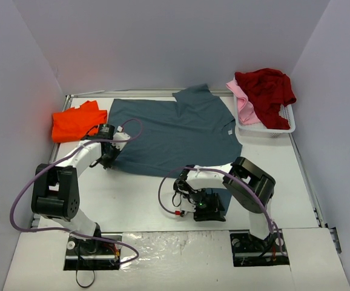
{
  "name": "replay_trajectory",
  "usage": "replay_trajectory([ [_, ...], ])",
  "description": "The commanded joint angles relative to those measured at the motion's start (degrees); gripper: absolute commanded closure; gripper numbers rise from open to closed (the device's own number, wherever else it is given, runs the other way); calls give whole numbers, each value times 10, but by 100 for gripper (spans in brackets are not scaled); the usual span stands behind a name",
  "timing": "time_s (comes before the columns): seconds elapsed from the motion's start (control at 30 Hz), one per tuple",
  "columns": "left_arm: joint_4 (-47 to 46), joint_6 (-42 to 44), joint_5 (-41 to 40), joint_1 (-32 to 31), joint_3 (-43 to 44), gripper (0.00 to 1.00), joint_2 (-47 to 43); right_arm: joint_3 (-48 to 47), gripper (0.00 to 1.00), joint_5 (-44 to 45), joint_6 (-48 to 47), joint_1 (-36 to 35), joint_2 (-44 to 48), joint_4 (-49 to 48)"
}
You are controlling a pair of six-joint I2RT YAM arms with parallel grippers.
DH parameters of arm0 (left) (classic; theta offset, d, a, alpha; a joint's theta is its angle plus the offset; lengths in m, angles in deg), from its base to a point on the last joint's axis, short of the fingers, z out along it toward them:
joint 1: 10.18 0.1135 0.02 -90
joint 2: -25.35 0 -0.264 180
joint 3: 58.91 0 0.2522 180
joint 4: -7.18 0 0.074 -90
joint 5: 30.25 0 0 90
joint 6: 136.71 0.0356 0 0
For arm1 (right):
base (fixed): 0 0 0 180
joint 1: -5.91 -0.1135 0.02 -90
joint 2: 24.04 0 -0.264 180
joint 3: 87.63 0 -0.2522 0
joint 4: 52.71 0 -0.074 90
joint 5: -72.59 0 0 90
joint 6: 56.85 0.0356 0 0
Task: Fold and stack the t-shirts
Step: Grap the side of the flattened tshirt closest away from the robot with both arms
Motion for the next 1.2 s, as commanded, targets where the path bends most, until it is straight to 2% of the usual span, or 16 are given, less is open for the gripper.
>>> replay_trajectory([
  [0.0, -2, -8, -7, -3, 2, 98, -27, -1, 55, 25, -2, 8, -18, 0],
  [0.33, -1, -7, -7, -4, -4, 98, -37, 3, 55, 71, 14, 28, -23, -26],
  [0.67, -2, -6, -22, -7, -5, 98, -39, -4, 57, 72, 16, 33, -29, -33],
  [0.93, -2, -7, -26, -8, -7, 98, -45, -6, 74, 70, 11, 37, -42, -31],
  [1.17, -6, -5, -32, -11, -12, 98, -46, -7, 82, 68, 7, 43, -45, -31],
])
